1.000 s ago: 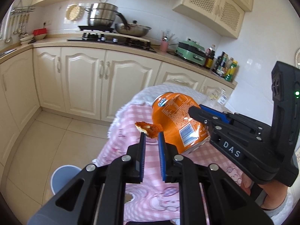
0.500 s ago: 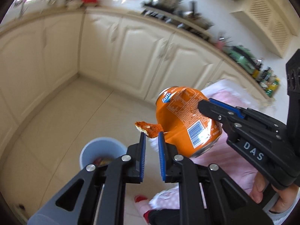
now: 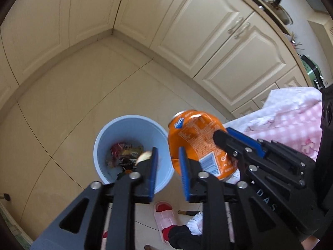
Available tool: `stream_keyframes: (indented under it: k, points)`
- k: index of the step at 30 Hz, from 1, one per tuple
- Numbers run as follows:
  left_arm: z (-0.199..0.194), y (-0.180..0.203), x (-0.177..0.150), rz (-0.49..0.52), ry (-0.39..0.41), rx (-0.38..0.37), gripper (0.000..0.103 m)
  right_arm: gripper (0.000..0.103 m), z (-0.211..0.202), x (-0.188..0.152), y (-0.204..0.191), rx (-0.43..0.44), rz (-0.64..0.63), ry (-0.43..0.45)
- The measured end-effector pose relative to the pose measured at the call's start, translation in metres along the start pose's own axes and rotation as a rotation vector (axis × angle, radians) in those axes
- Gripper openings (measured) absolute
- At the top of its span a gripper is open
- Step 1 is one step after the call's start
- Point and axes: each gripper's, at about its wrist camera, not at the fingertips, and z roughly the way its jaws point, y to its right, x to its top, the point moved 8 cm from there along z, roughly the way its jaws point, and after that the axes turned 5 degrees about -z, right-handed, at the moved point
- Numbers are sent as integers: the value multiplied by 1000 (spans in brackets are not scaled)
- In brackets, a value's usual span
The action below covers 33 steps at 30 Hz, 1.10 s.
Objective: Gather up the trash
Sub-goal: 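Lower the orange can into the blue bucket and open the right gripper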
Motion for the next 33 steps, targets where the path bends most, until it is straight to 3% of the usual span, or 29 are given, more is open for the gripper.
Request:
stream_keyframes:
  k: [2, 13, 33]
  points:
    - [10, -8, 2, -15, -7, 8, 37, 14, 12, -2, 0, 1, 4, -16]
    - [29, -39, -1, -103, -36, 74, 45, 14, 52, -11, -8, 21, 32, -62]
    - [16, -58, 4, -142, -19, 114, 47, 15, 64, -1, -14, 25, 64, -25]
